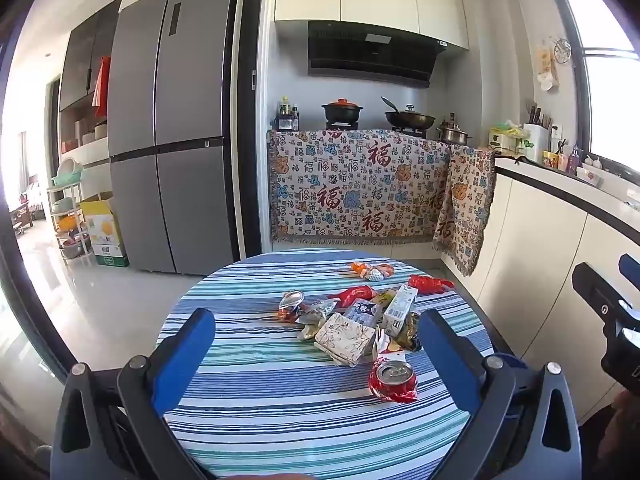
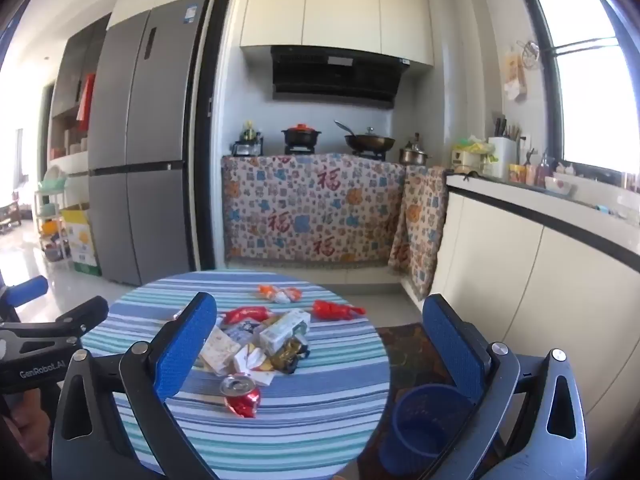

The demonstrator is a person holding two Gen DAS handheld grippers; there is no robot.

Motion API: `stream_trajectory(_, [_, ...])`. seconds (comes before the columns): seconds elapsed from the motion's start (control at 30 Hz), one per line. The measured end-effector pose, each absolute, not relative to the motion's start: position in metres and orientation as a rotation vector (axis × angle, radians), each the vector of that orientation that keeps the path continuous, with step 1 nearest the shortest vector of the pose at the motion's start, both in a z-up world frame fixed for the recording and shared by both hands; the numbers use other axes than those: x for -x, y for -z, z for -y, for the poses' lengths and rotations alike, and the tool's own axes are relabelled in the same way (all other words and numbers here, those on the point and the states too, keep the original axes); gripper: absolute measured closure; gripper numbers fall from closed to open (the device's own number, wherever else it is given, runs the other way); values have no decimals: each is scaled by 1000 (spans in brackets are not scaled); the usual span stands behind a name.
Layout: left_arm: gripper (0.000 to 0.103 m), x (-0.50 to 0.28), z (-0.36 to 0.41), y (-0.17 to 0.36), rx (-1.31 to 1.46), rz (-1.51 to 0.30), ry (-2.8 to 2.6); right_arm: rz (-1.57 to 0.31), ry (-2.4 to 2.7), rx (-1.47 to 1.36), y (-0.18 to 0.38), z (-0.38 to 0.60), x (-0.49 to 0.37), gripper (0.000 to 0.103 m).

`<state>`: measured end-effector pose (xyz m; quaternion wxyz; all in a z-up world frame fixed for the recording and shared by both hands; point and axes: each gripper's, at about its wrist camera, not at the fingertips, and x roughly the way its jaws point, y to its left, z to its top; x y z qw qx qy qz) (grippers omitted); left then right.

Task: Collect trash

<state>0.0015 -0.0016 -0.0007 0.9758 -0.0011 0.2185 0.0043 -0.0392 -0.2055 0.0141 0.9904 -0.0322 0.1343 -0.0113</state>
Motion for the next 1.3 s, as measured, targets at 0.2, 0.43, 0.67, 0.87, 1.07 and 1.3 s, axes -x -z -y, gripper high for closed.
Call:
stream_trajectory(0.2, [0,-1,2,2,18,-414,8,-272,18,60,-16,203,39,0])
stream_trajectory(0.43, [0,7,3,-1,28,-412,13,-273,16,59,-17,203,39,0])
stream_trajectory(0.67, [0,4,-7,-5,33,-419,21,-277,13,58,-19,201,40,0])
stream_trajectory(0.87, [0,5,-6,-5,29,-424,22,-284,12,56,-16,201,40,0])
stream_trajectory(1.07, [0,4,-6,-4,29,-427,24,-287,9,51,-14,206,40,0])
stream_trajectory(1.3, [0,5,-3,-3,29,-428,26,-286,10,50,-14,206,40,0])
